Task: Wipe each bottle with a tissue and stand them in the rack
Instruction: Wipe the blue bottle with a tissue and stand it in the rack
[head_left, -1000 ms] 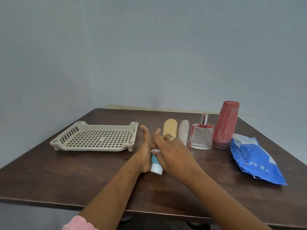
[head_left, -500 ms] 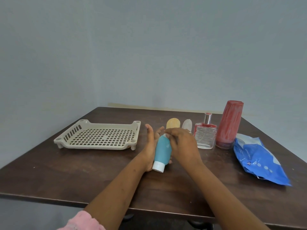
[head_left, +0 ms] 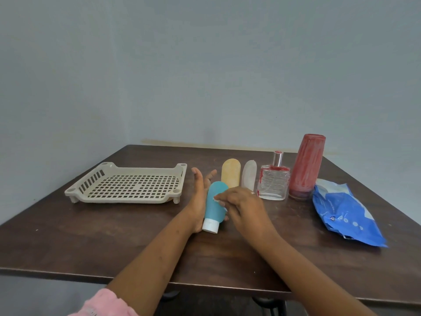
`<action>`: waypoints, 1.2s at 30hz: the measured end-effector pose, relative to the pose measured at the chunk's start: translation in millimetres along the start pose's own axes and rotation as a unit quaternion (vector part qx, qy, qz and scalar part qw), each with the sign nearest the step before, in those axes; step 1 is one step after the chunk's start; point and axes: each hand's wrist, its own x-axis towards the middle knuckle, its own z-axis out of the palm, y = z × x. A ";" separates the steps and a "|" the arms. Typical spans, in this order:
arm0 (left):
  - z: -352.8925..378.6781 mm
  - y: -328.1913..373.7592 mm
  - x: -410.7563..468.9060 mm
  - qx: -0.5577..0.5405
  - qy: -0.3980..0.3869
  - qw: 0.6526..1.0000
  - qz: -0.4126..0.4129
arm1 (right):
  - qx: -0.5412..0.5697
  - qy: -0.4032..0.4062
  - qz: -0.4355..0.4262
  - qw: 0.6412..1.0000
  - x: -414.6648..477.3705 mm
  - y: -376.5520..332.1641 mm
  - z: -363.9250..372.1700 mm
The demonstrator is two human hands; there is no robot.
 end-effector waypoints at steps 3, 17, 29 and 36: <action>-1.1 -1.0 1.7 0.013 0.014 1.000 -0.003 | 0.004 -0.024 -0.024 0.999 -6.0 3.0 -4.4; 6.4 4.5 -3.7 -0.039 -0.016 0.999 0.000 | 0.070 0.025 0.115 0.991 34.0 16.0 -5.6; 11.1 -2.1 0.7 0.064 -0.027 0.990 0.125 | 0.008 -0.080 0.023 0.997 47.6 -17.6 -26.1; 17.0 -3.9 -0.1 0.050 0.024 0.988 0.146 | -0.115 -0.076 -0.014 0.990 30.5 -29.5 -23.2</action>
